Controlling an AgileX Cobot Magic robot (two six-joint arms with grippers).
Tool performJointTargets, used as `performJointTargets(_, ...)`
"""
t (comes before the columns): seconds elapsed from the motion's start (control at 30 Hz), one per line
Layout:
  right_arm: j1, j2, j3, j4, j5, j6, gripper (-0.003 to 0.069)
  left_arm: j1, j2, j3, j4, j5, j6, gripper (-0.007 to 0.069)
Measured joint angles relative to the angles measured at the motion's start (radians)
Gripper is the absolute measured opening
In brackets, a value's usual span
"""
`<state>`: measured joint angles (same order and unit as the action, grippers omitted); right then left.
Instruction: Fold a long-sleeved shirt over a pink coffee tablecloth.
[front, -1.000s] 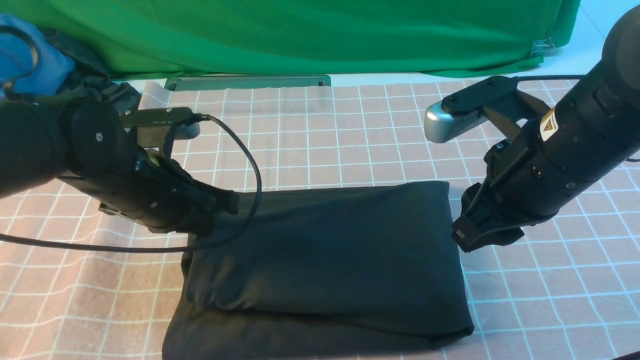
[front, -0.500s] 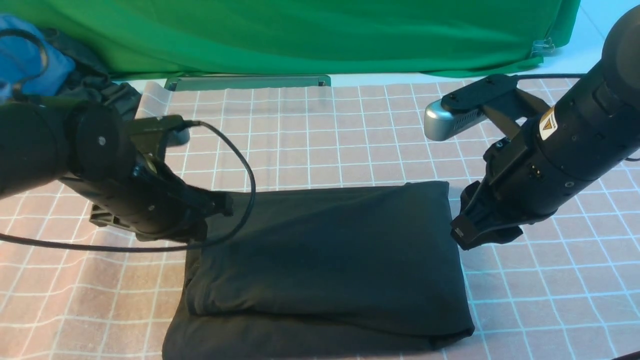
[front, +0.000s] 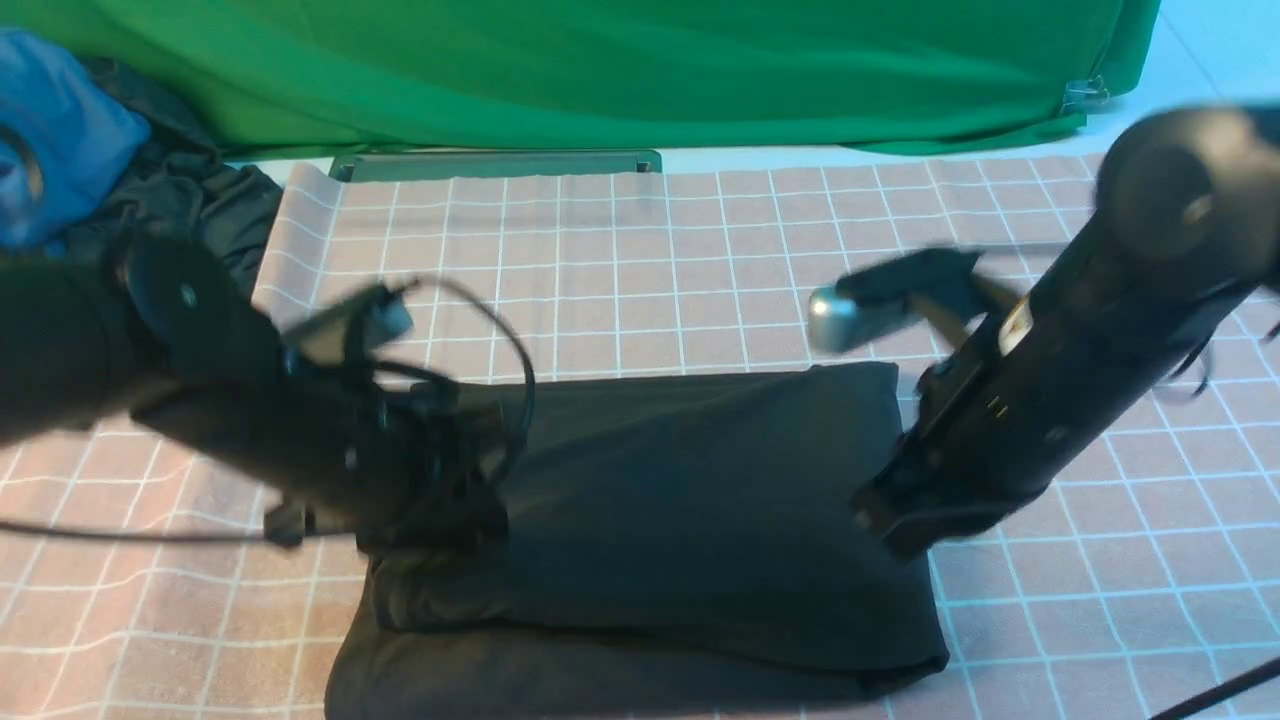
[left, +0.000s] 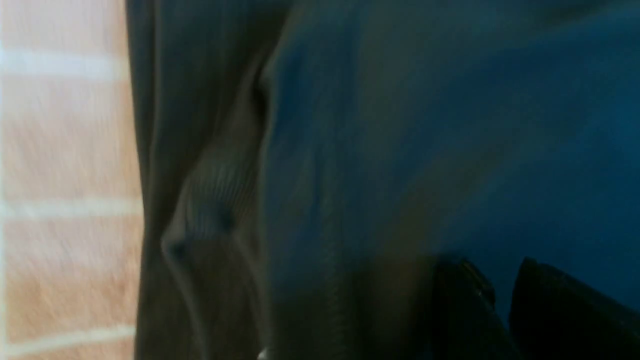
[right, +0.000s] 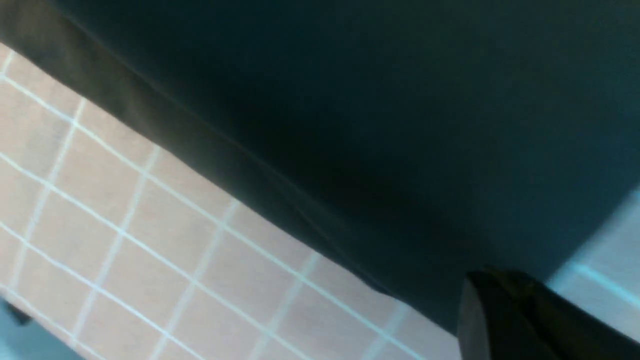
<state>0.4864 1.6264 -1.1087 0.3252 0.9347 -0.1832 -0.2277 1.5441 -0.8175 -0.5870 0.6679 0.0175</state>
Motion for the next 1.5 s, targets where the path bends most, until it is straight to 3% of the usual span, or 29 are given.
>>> performJointTargets(0.13, 0.022, 0.056, 0.027, 0.054, -0.055, -0.034, 0.0038, 0.0, 0.001, 0.069, -0.063, -0.051, 0.063, 0.0064)
performJointTargets(0.27, 0.028, 0.099, 0.029, 0.053, -0.056, -0.034, 0.0038, 0.0, 0.001, 0.1, -0.035, -0.08, 0.059, 0.0011)
performJointTargets(0.5, 0.028, 0.143, 0.066, -0.059, -0.042, 0.037, 0.0038, -0.001, 0.001, 0.113, 0.112, -0.083, -0.094, 0.0011)
performJointTargets(0.83, 0.028, 0.088, 0.113, -0.11, -0.073, 0.073, 0.0038, -0.001, -0.102, 0.114, 0.163, -0.052, -0.098, 0.0011)
performJointTargets(0.93, 0.028, 0.01, 0.119, -0.132, -0.073, 0.074, 0.0038, -0.001, -0.198, 0.115, 0.172, -0.022, -0.095, 0.0011)
performJointTargets(1.13, 0.028, -0.397, 0.12, -0.15, -0.157, 0.085, 0.0038, -0.001, -0.543, 0.115, 0.172, 0.057, -0.093, 0.0011)
performJointTargets(1.3, 0.028, -0.755, 0.168, -0.163, -0.359, 0.094, 0.0038, -0.001, -0.832, 0.115, 0.162, 0.069, -0.1, 0.0013)
performJointTargets(1.5, 0.028, -1.163, 0.374, -0.284, -0.677, 0.097, 0.0038, -0.001, -1.144, 0.116, 0.162, 0.082, -0.113, 0.0013)
